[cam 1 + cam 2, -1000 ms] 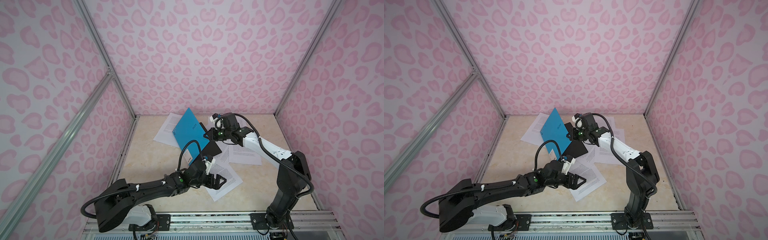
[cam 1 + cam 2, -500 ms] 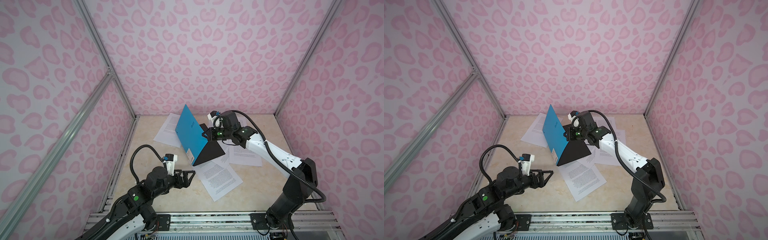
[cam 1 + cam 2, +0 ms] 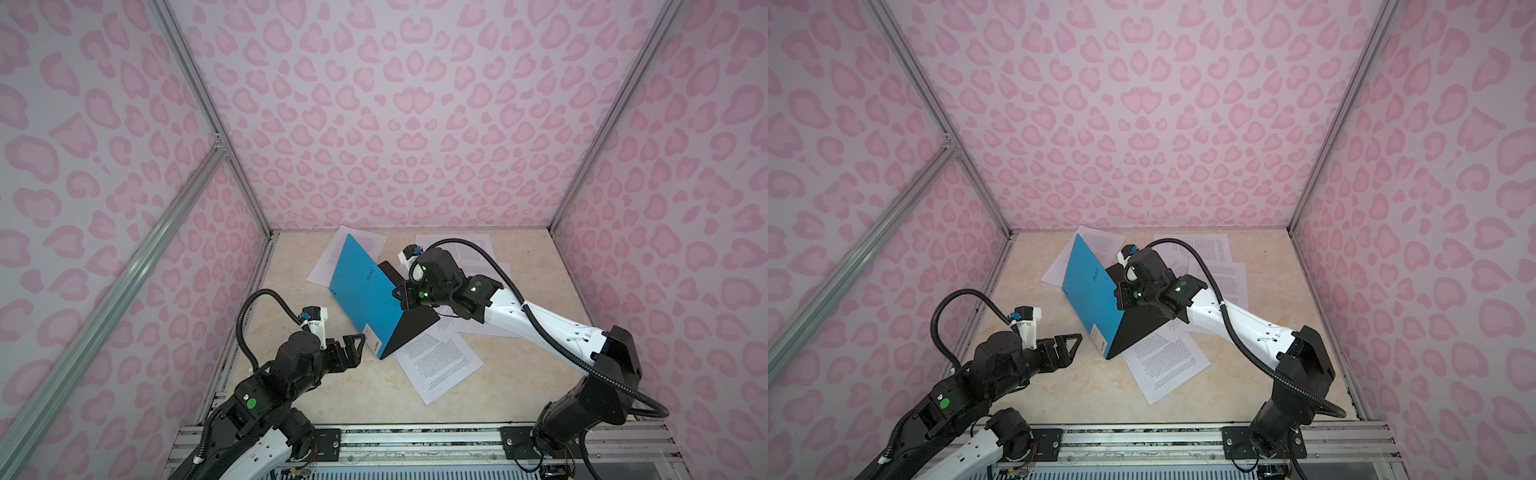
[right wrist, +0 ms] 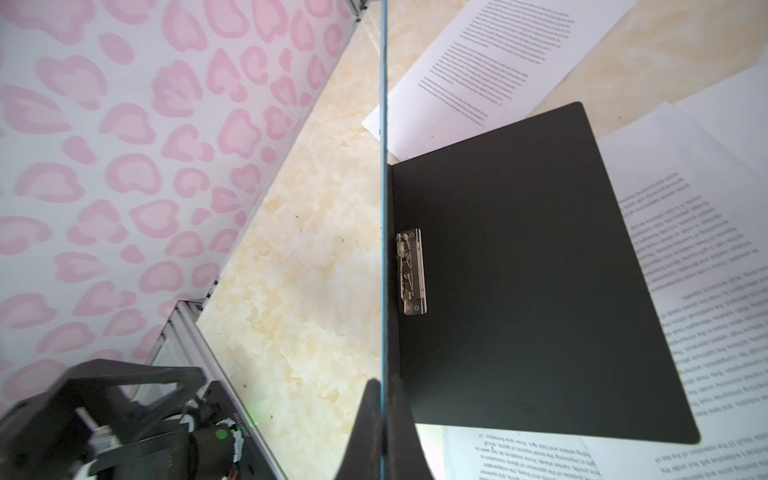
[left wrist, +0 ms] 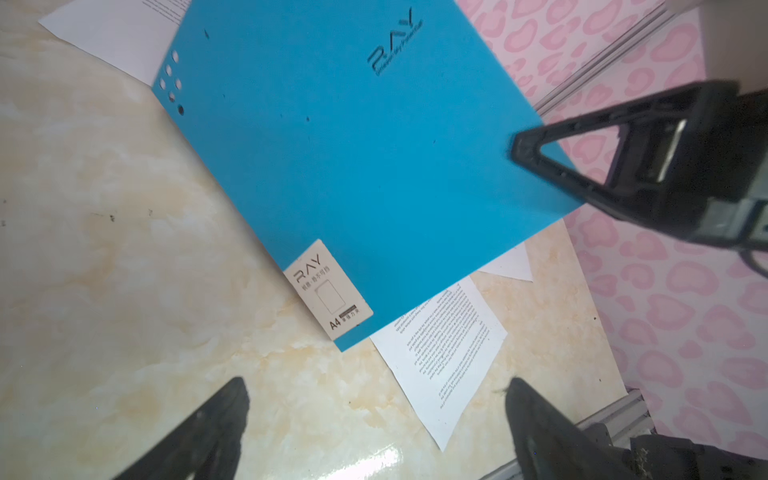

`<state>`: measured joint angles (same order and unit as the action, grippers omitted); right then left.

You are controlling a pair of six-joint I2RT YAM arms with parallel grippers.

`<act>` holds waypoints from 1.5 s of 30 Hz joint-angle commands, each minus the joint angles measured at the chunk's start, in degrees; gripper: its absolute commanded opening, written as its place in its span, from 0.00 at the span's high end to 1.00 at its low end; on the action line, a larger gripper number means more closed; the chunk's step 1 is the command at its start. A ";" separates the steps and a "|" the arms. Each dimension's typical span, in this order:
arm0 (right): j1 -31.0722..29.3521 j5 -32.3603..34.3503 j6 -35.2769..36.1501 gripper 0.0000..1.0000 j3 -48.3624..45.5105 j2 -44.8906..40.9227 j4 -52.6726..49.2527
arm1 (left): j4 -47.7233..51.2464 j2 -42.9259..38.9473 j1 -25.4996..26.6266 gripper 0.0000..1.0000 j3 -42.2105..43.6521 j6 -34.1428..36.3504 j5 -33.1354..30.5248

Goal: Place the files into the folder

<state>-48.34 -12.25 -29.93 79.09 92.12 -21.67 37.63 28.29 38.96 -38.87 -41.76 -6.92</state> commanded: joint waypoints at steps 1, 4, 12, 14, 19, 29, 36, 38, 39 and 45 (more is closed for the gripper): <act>-1.59 6.56 -0.19 1.00 -1.56 -0.45 3.63 | 2.91 -0.19 -0.33 0.02 -1.24 1.11 -2.57; -2.77 7.91 0.22 1.00 -1.88 -0.94 3.62 | 3.29 0.09 -0.55 0.02 -1.64 1.56 -2.75; -3.25 -0.94 0.41 0.76 -2.70 -0.93 7.29 | 2.78 1.94 -1.09 0.02 -1.98 1.64 -2.20; -3.27 -3.31 0.41 0.67 -2.93 -1.42 8.97 | 3.27 2.19 -1.16 0.02 -3.31 1.93 -2.30; -5.21 -8.67 1.29 0.51 0.05 -0.17 10.49 | 4.18 5.31 -2.79 0.02 -8.79 3.68 -0.67; -11.64 -14.58 -0.07 0.34 5.55 9.30 15.99 | 3.43 13.51 -18.89 0.02 -24.19 5.82 17.90; -16.85 -15.79 -0.10 0.23 14.37 19.79 18.18 | 1.96 15.96 -33.34 0.02 -27.08 3.90 30.41; -17.36 -16.37 -0.44 0.22 16.07 22.82 18.72 | 1.69 15.60 -36.42 0.02 -27.41 3.53 32.75; -17.40 -16.53 -0.43 0.21 16.71 23.95 18.80 | 1.67 15.88 -37.19 0.02 -27.40 3.44 33.93; -17.02 -16.34 0.96 0.18 19.66 28.37 16.40 | 0.21 16.21 -39.04 0.02 -23.67 3.17 36.18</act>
<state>-65.60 -28.10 -30.28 98.72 119.96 -5.04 39.70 44.75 0.43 -63.88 -38.37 26.22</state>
